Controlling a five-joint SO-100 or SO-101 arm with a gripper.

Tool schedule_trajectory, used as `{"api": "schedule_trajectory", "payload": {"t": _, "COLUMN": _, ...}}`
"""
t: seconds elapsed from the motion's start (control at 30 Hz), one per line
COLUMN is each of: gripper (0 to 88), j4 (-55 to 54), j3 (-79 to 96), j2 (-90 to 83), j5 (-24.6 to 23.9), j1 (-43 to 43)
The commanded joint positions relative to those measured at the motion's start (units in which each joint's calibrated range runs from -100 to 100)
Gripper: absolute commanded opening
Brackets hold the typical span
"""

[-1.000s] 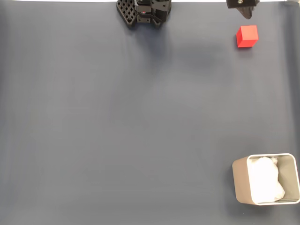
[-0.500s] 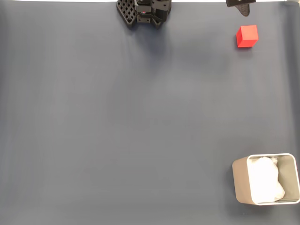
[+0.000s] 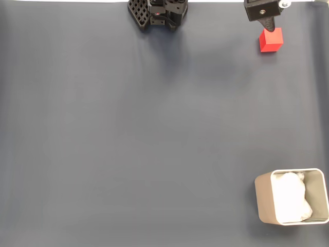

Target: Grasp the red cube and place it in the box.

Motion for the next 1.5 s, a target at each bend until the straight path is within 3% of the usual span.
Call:
{"api": "schedule_trajectory", "payload": {"t": 0.0, "gripper": 31.1, "j4": -1.51, "j3": -1.21, "j2": 0.23, "j5": 0.49, "j1": 0.67}}
{"api": "schedule_trajectory", "payload": {"t": 0.5, "gripper": 40.9, "j4": -6.27, "j3": -0.48, "j2": 4.22, "j5": 1.22, "j1": 1.31}}
{"api": "schedule_trajectory", "payload": {"t": 1.47, "gripper": 42.5, "j4": -23.48, "j3": 3.99, "j2": 20.25, "j5": -0.05, "j1": -0.96}}
